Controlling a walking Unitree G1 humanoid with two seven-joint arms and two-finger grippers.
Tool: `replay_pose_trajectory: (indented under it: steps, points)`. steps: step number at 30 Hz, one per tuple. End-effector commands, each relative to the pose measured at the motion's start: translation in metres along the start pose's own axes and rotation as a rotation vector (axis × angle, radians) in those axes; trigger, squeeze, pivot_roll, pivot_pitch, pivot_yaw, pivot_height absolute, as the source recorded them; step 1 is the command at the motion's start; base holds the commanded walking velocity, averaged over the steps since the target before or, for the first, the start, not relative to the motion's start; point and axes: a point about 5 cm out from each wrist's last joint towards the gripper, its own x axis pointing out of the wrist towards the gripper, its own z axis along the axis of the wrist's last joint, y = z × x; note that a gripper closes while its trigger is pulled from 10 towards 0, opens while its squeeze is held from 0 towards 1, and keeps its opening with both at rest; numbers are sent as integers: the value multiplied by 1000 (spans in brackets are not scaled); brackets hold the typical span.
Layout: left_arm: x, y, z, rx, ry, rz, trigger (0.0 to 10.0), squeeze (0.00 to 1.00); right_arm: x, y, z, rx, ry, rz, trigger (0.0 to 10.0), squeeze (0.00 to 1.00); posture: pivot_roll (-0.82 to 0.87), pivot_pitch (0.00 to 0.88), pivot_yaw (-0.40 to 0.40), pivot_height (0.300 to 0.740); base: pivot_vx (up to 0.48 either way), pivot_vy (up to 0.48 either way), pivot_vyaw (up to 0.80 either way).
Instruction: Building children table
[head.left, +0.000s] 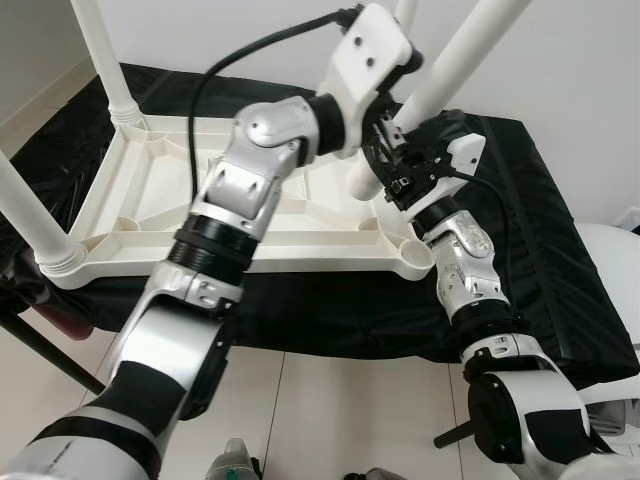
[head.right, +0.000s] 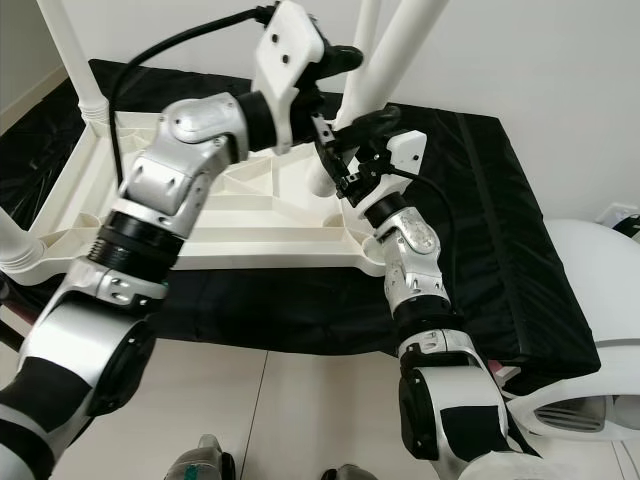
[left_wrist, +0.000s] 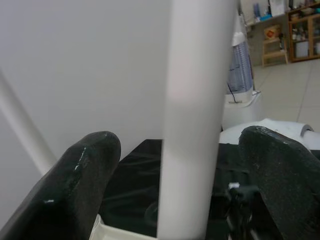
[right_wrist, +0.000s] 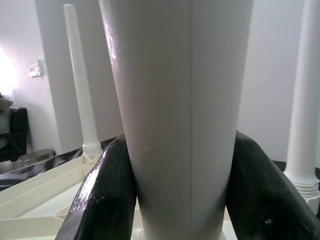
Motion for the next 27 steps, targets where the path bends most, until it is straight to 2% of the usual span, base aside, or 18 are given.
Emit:
replay_pose_trajectory:
  steps: [1,3,5,6,7,8,9,10,12,13,14,15,16,17,18,23,25,27]
  points:
    - [-3,0,0,-14,-4,-8,10000,0,1,-6,5,-12,-16,-20,10000,0,117,0,-63,740,0,0,0]
    - [-15,6,-1,-61,-11,19,10000,0,0,-9,4,-15,-6,-42,10000,0,116,0,-62,740,0,0,0]
    - [-15,6,-1,-61,-11,19,10000,0,0,-9,4,-15,-6,-42,10000,0,116,0,-62,740,0,0,0]
    - [-24,11,-4,-89,-10,45,10000,0,-1,-12,3,-14,1,-64,10000,0,117,0,-63,740,0,0,0]
    - [-24,11,-4,-89,-10,45,10000,0,-1,-12,3,-14,1,-64,10000,0,117,0,-63,740,0,0,0]
    - [-36,20,-11,-111,-2,124,10000,0,-3,-15,1,-19,17,-96,10000,0,116,0,-61,740,0,0,0]
    - [-36,20,-11,-111,-2,124,10000,0,-3,-15,1,-19,17,-96,10000,0,116,0,-61,740,0,0,0]
    - [-46,27,-19,-127,12,199,10000,0,-5,-18,-1,-24,34,-124,10000,0,115,0,-61,740,0,0,0]
    - [-46,27,-19,-127,12,199,10000,0,-5,-18,-1,-24,34,-124,10000,0,115,0,-61,740,0,0,0]
    - [-58,34,-32,-163,39,314,10000,0,-6,-19,-5,-27,66,-158,10000,0,104,0,-57,740,0,0,0]
    - [-58,34,-32,-163,39,314,10000,0,-6,-19,-5,-27,66,-158,10000,0,104,0,-57,740,0,0,0]
    - [-69,38,-47,-190,71,425,10000,0,-8,-16,-9,-19,89,-178,10000,0,99,0,-56,740,0,0,0]
    - [-76,40,-55,-207,93,490,10000,0,-9,-15,-12,-12,102,-187,10000,0,99,0,-56,740,0,0,0]
    - [-76,40,-55,-207,93,490,10000,0,-9,-15,-12,-12,102,-187,10000,0,99,0,-56,740,0,0,0]
    - [-86,39,-68,-244,119,594,10000,0,-10,-10,-14,-7,112,-205,10000,0,91,0,-52,740,0,0,0]
    - [-96,36,-81,-290,149,707,10000,0,-12,-4,-15,-5,119,-228,10000,0,91,0,-52,740,0,0,0]
    - [-110,33,-90,-305,194,840,10000,0,-18,5,-20,-11,150,-264,10000,0,84,0,-38,740,0,0,0]
    - [-116,31,-94,-312,210,892,10000,0,-21,8,-21,-13,160,-281,10000,0,84,0,-38,740,0,0,0]
